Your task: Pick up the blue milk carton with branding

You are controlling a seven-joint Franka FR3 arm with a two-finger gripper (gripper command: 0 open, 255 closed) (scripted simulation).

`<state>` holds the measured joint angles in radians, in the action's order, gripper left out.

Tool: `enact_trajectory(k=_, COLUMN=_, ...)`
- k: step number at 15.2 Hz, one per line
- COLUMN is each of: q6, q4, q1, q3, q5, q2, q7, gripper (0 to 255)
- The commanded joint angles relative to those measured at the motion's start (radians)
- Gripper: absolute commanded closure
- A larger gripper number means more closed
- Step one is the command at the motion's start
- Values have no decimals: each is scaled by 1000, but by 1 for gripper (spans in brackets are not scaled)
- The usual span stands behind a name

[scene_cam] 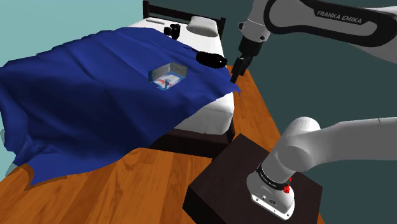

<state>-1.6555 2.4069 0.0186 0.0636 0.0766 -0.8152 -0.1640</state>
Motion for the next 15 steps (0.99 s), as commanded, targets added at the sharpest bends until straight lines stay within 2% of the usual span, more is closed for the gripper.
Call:
enact_trajectory(k=1, q6=0, q4=0, q1=0, q3=0, q5=0, q2=0, q7=0, gripper=0)
enact_trajectory(k=5, q6=-112, q4=-19, q1=-3, q3=-170, q5=102, q2=93, q7=128, gripper=0)
enact_trajectory(k=8, q6=-174, q4=-49, q1=-24, q3=-300, q5=206, q2=183, q7=240, gripper=0)
enact_trajectory(k=12, q6=-209, q4=-115, q1=-78, q3=-480, q5=389, q2=332, q7=417, gripper=0)
enact_trajectory(k=15, q6=-179, q4=-187, q1=-131, q3=-621, q5=564, q2=472, q7=566, gripper=0)
